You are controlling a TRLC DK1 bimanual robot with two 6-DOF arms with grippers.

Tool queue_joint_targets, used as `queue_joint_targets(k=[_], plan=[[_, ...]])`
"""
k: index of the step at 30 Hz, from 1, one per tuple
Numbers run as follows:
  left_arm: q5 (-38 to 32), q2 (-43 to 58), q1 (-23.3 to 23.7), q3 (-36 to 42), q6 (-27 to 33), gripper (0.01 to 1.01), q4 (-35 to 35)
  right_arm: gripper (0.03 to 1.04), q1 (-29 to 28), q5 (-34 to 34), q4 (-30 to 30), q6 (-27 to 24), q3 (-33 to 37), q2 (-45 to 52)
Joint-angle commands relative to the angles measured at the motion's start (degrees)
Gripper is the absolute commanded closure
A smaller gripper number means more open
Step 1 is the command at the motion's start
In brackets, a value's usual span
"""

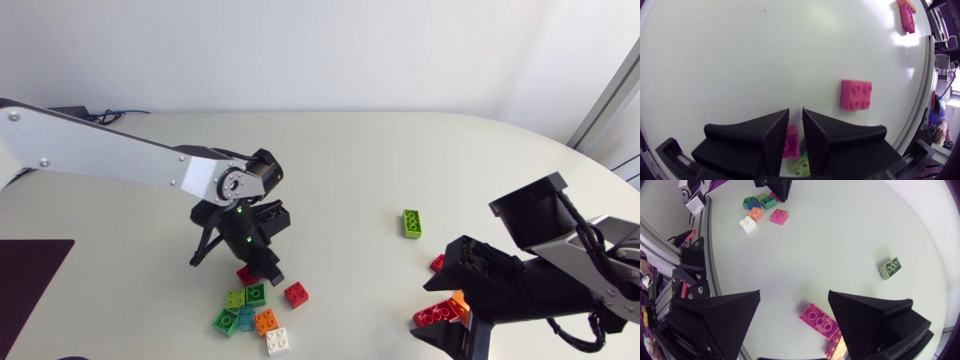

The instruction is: Sort duplo bricks by size, large to the right and small to the left

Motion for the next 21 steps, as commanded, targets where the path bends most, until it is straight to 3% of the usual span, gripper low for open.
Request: queue_joint_targets(k=[1, 3, 4, 7, 8, 14, 21], plan=[[-1.09, -4.65, 0.97, -3.01, -0.15, 0.834, -0.58, 0.09, 0.18, -0.19, -0.85, -0.38, -0.77, 0.15], [-1.18, -7.55, 0.88, -2.05, 0.20, 0.831, -0.84, 0.09, 0.35, -0.19, -0.85, -0.38, -0.85, 0.15], [-0.74, -9.40, -0.44, -1.52, 0.03, 0.774, -0.31, 0.09, 0.44, -0.19, -0.85, -0.29, -0.85, 0.15], [1.02, -11.24, -6.15, -0.11, -0.68, 0.238, 1.36, 0.09, 0.53, -0.19, -0.93, -0.03, -0.77, -0.38], [1.02, -10.80, -8.08, 0.15, -0.76, 0.162, 2.41, 0.09, 0.53, -0.19, -1.11, -0.03, -0.68, -0.47], [1.10, -3.77, -12.57, 2.61, -0.94, 0.187, 3.99, 0.09, 0.18, -0.10, -2.87, -0.12, -0.68, -2.49], [1.19, -1.31, -13.09, 1.12, 0.20, 0.521, 4.61, 0.09, 0.09, -0.10, -3.31, -0.29, -0.85, -3.10]])
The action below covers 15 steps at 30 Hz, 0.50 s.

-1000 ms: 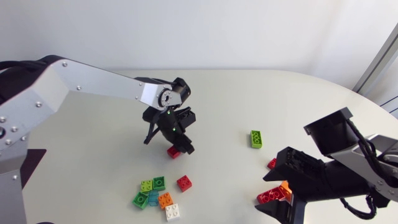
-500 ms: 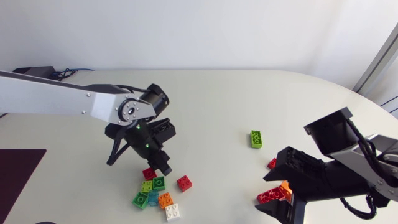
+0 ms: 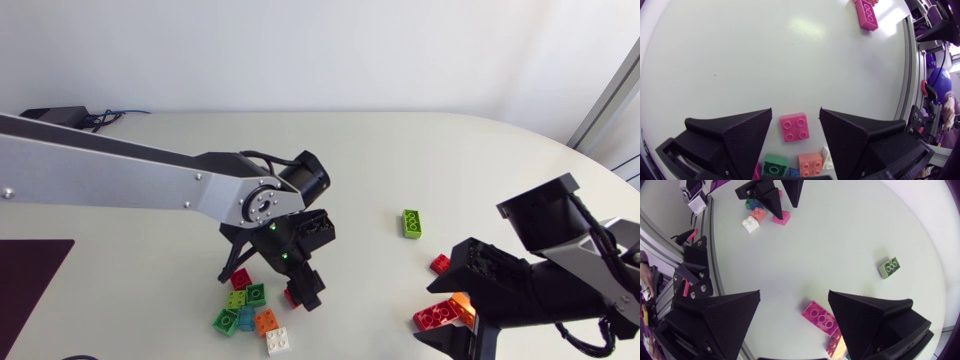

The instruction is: Sort duplo bricks by size, large to the right and small to the left

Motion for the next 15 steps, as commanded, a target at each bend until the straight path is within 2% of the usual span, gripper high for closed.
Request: queue_joint_targets(k=[1, 4, 6, 8, 15], plan=[[0.03, 1.68, -0.31, -1.34, 0.38, 0.569, 0.92, 0.09, -0.15, -0.21, -1.12, -0.29, -0.85, -0.41], [0.65, 1.16, 0.57, -4.24, 1.61, 0.721, 1.18, 0.09, -0.06, -0.21, -1.12, -0.29, -1.03, -0.41], [0.74, 0.45, 1.71, -6.35, 2.49, 0.787, 1.53, 0.09, -0.15, -0.21, -1.03, -0.47, -1.12, -0.50], [0.74, -0.34, 3.12, -8.46, 3.81, 0.815, 1.62, 0.09, -0.15, -0.30, -1.03, -0.56, -1.21, -0.50], [0.47, -4.73, 8.75, -14.52, 8.29, 0.820, 1.27, 0.09, -0.33, -0.47, -0.95, -0.56, -1.29, -0.68]])
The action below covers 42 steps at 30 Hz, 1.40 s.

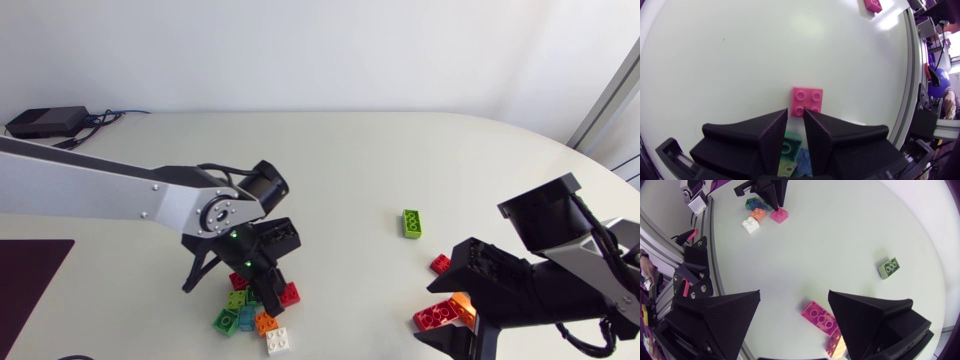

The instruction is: Sort duplo bricks by size, large to the right and small to the left

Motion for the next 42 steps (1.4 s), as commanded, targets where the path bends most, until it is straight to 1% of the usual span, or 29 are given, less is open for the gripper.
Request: queue_joint_targets(k=[1, 3, 6, 9, 11, 12, 13, 14, 15, 16, 17, 20, 22, 24, 25, 29, 31, 33, 36, 39, 40, 42], plan=[[-1.45, -0.93, 2.61, -5.02, 3.44, 0.820, -2.40, 0.09, -0.39, -0.34, -1.01, -0.73, -1.36, -0.39], [-1.54, -2.96, 4.28, -5.98, 4.93, 0.820, -3.46, 0.09, -0.48, -0.34, -1.01, -0.82, -1.54, -0.48], [-1.80, -4.98, 5.77, -5.46, 5.64, 0.818, -4.78, 0.09, -0.22, -0.43, -1.01, -0.82, -1.36, -0.48], [-1.80, -7.09, 5.16, -3.35, 5.20, 0.816, -5.92, 0.09, 0.13, -0.43, -1.01, -0.56, -1.27, -0.48], [-1.71, -8.76, 3.31, -1.68, 3.70, 0.777, -6.45, 0.09, 0.05, -0.43, -1.01, -0.64, -1.36, -0.48], [-1.63, -9.90, 1.73, -1.06, 2.82, 0.728, -6.45, 0.09, -0.04, -0.43, -1.01, -0.64, -1.36, -0.48], [-1.10, -11.13, -0.38, -0.62, 1.68, 0.646, -6.45, 0.09, -0.13, -0.43, -1.10, -0.64, -1.36, -0.48], [-0.40, -12.10, -2.31, -0.36, 0.80, 0.551, -6.45, 0.09, -0.13, -0.43, -1.19, -0.64, -1.36, -0.57], [-0.04, -12.89, -4.51, -0.27, -0.25, 0.430, -6.45, 0.09, -0.13, -0.43, -1.36, -0.64, -1.27, -0.66], [0.04, -13.24, -6.53, -0.36, -0.87, 0.354, -6.45, 0.09, -0.22, -0.43, -1.54, -0.64, -1.18, -0.92], [0.22, -13.41, -8.46, -0.71, -0.95, 0.344, -6.54, 0.09, -0.22, -0.43, -1.80, -0.64, -1.18, -1.18], [1.10, -12.89, -12.07, -3.00, -0.69, 0.348, -6.54, 0.09, -0.31, -0.43, -2.15, -0.64, -1.10, -1.54], [1.71, -12.54, -13.47, -4.84, 0.01, 0.356, -6.10, 0.09, -0.31, -0.43, -2.24, -0.64, -1.27, -1.71], [2.15, -12.45, -14.35, -6.33, 0.45, 0.430, -4.78, 0.09, -0.31, -0.43, -2.24, -0.64, -1.27, -1.80], [2.42, -12.36, -14.62, -6.95, 0.45, 0.451, -4.07, 0.09, -0.22, -0.43, -2.24, -0.64, -1.27, -1.80], [3.21, -10.43, -16.11, -8.88, 2.03, 0.462, -1.44, 0.09, 0.05, -0.43, -2.24, -0.56, -1.18, -1.80], [3.21, -8.58, -17.25, -9.32, 2.47, 0.552, -0.03, 0.09, 0.05, -0.43, -2.24, -0.47, -1.18, -1.80], [3.21, -6.73, -17.78, -9.41, 3.09, 0.580, 1.29, 0.09, -0.04, -0.43, -2.33, -0.47, -1.18, -1.80], [3.21, -4.10, -17.52, -9.24, 4.41, 0.657, 2.34, 0.09, -0.13, -0.43, -2.68, -0.47, -1.10, -2.15], [3.21, -2.60, -16.73, -9.32, 5.64, 0.682, 2.25, 0.09, -0.31, -0.43, -2.86, -0.56, -1.10, -2.41], [3.21, -2.16, -16.37, -9.41, 5.90, 0.725, 2.08, 0.09, -0.39, -0.43, -3.03, -0.56, -1.10, -2.50], [3.21, -2.25, -15.06, -9.67, 6.69, 0.759, 1.73, 0.09, -0.48, -0.43, -3.21, -0.73, -1.10, -2.59]])
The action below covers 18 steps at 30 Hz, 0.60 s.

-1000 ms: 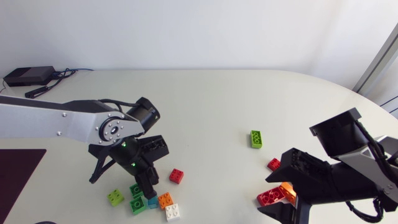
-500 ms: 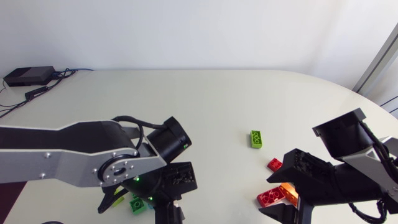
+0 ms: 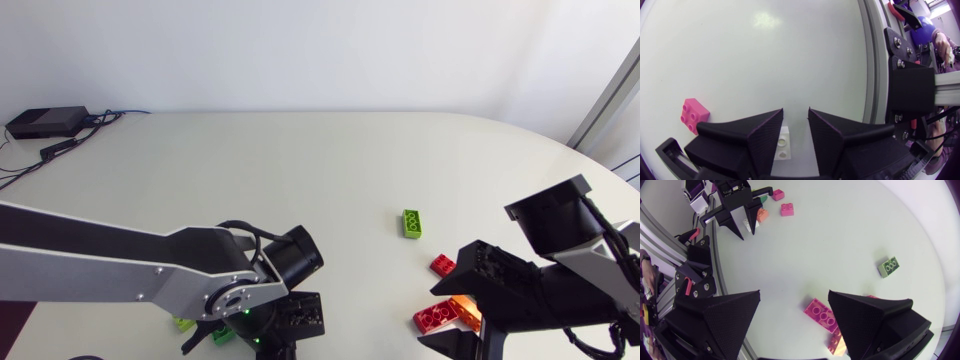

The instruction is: Sort duplo bricks by size, large to the right and small to the left

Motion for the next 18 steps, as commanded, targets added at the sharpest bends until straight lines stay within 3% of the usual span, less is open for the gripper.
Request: queue_joint_targets(k=[1, 12, 16, 18], plan=[[0.37, 1.11, 2.19, -1.59, 2.52, 0.759, -0.53, 0.09, -0.35, -0.39, -1.07, -0.71, -1.18, -0.30], [-3.15, -3.37, 15.90, -2.91, 10.96, 0.790, -5.89, 0.09, 0.00, -0.56, -1.15, -0.88, -1.27, -0.30], [-3.68, -5.83, 16.96, 0.17, 11.92, 0.787, -8.44, 0.09, 0.09, -0.65, -1.15, -0.97, -1.18, -0.30], [-3.24, -6.45, 15.99, 3.42, 10.69, 0.730, -8.70, 0.09, 0.18, -0.65, -1.15, -0.97, -1.18, -0.30]])
